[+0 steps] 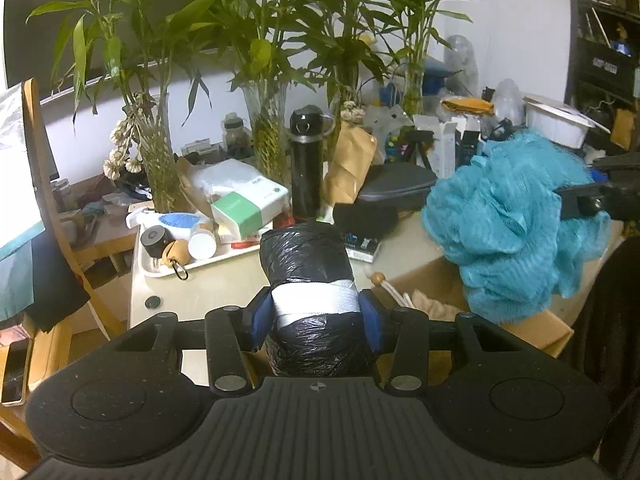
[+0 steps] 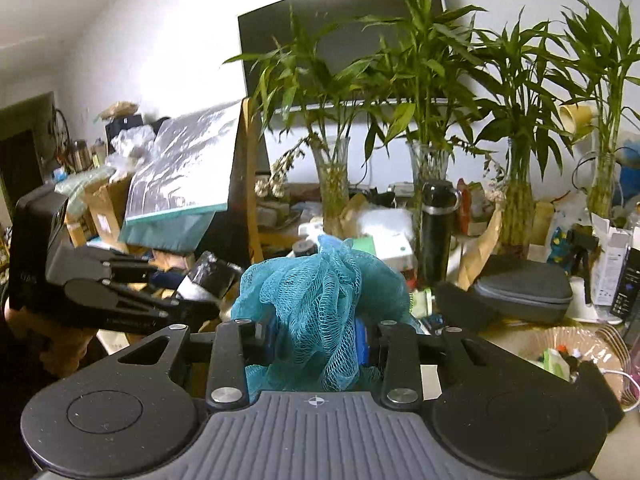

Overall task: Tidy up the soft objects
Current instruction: 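Carry the black roll with the left gripper while the right gripper carries the sponge over the box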

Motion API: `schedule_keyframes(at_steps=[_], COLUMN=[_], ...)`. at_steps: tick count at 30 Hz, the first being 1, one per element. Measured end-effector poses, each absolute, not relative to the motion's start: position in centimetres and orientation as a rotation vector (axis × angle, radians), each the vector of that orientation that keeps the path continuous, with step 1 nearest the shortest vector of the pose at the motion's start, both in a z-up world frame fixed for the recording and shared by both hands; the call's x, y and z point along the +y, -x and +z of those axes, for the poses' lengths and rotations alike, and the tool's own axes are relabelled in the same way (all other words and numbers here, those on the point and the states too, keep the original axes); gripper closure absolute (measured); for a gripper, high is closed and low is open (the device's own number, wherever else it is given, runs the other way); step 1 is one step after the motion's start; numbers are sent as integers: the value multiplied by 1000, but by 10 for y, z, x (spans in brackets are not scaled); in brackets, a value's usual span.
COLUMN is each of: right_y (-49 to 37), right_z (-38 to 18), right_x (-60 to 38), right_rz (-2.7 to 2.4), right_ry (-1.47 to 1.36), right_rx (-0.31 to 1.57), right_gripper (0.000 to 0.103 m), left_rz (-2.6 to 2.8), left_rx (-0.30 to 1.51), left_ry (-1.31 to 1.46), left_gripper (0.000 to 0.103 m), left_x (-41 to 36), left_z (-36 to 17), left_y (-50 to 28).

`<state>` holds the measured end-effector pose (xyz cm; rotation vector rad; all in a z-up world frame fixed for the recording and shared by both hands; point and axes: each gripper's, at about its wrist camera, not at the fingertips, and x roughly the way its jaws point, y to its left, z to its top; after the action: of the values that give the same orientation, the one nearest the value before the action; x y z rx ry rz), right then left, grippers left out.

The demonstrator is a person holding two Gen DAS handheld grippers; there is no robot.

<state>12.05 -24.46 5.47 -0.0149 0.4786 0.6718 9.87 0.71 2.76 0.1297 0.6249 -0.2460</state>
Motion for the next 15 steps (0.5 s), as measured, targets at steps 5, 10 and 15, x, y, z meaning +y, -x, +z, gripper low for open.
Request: schedule_keyframes(at_steps=[5, 10, 15], right_y=[-105, -98, -96], right_z=[51, 44, 38], right_x=[-243, -243, -245], right_rz=[683, 680, 672], right_ry=[32, 30, 19], right_rx=[507, 542, 562], right_gripper=[65, 65, 65], left_rz=[-255, -263, -276], left_rx=[640, 668, 694], left_ry=[-128, -124, -101], left_gripper=[58, 58, 58], left_x=[6, 4, 5], left_z=[25, 21, 17], left_y=[-92, -90, -91])
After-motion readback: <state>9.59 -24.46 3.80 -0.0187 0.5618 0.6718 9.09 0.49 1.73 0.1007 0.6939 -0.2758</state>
